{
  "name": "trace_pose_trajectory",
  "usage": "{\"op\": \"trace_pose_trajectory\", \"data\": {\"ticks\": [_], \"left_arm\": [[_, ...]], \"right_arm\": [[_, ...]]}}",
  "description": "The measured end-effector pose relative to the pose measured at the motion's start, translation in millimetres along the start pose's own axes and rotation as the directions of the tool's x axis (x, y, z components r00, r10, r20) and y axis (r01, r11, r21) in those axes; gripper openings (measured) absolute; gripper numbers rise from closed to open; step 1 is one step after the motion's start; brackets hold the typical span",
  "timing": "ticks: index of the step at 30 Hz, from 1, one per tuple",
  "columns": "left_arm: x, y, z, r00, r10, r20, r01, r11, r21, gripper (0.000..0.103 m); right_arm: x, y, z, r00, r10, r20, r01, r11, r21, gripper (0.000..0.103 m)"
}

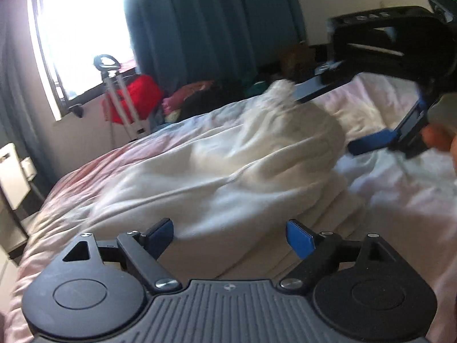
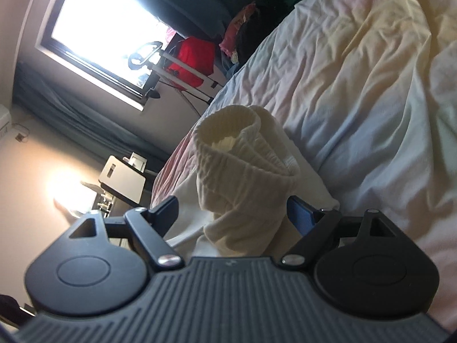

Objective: Fold clothes

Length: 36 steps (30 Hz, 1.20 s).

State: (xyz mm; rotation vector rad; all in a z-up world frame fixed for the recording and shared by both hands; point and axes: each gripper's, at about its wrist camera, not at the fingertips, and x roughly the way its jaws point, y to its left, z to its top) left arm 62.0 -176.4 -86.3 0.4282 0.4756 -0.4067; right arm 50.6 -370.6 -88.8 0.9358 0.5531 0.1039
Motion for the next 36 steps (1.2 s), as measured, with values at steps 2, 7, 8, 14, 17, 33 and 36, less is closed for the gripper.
{"op": "trace_pose_trajectory", "data": {"ticks": [2, 7, 8, 14, 17, 33, 36], "left_arm": [[-15, 14, -11, 0.999, 0.042, -0.004, -0.042, 0.999, -0.012, 0.089], [-33, 53, -26, 0.990, 0.140, -0.023, -0.141, 0.988, -0.056, 0.092], [-34, 58, -26, 0.985, 0.170, -0.035, -0.172, 0.983, -0.067, 0.092], [-16, 72, -37, 0.974, 0.206, -0.099, -0.216, 0.971, -0.106, 0.092], [-8, 75, -41, 0.970, 0.217, -0.114, -0.230, 0.967, -0.114, 0.093], [21, 82, -46, 0.972, 0.205, -0.116, -0.217, 0.971, -0.102, 0.096], [23, 83, -48, 0.972, 0.199, -0.122, -0.212, 0.971, -0.108, 0.096]], "right_arm": [[-4, 7, -2, 0.999, -0.023, 0.027, 0.024, 0.999, -0.043, 0.085], [-7, 22, 4, 0.992, -0.045, 0.120, 0.058, 0.992, -0.111, 0.085], [-1, 26, 8, 0.991, -0.059, 0.118, 0.074, 0.990, -0.123, 0.085], [49, 48, 35, 0.984, -0.154, 0.091, 0.171, 0.959, -0.225, 0.085], [77, 46, 47, 0.972, -0.228, 0.064, 0.237, 0.930, -0.280, 0.084], [98, 20, 58, 0.972, -0.181, 0.152, 0.220, 0.931, -0.292, 0.024], [112, -9, 57, 0.970, -0.218, 0.103, 0.237, 0.943, -0.235, 0.026]]}}
